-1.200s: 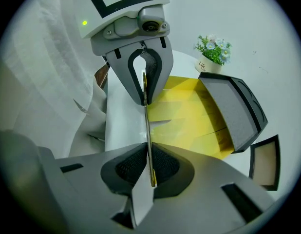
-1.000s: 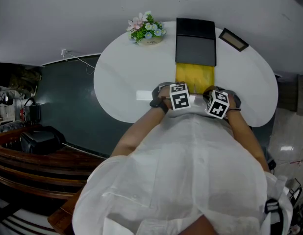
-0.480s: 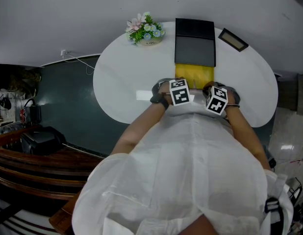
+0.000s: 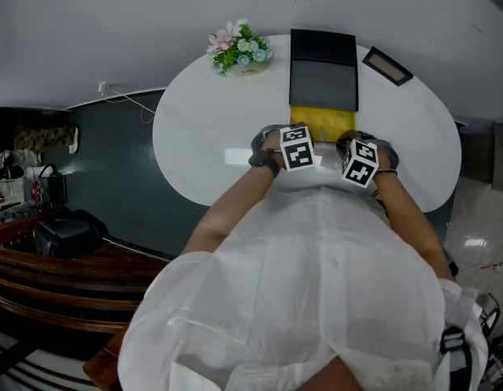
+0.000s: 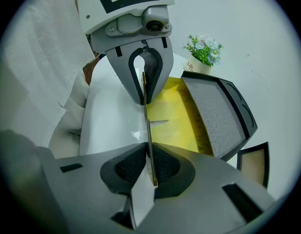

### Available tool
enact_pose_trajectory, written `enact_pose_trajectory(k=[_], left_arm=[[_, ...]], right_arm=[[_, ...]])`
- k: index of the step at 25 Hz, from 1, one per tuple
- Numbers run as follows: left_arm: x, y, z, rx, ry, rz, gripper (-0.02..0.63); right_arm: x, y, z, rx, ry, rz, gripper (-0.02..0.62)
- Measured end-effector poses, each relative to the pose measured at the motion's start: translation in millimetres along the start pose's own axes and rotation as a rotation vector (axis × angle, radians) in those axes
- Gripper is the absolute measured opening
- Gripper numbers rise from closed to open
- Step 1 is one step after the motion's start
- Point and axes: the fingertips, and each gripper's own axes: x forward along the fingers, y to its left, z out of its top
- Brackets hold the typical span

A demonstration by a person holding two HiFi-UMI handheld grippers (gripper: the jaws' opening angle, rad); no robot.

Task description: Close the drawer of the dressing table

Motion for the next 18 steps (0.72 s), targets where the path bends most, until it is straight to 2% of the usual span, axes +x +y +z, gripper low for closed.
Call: enact_pose_trajectory(k=[8,12,18], left_arm=[[0,19,0,0.009,0.000,0.059,0.059],[-2,34,1,0.055,0.007,0.145,0.154],[-10,47,4,0.127,0.005,0.235,0.280]], right_arm=[[3,-17,0,-0.016,0.015,-0.064,0.043],[3,-27,-1,-0.019,0.011,-0.100,0.089],[-1,-39,0,-0.078,0.000,-0.174,0.201]])
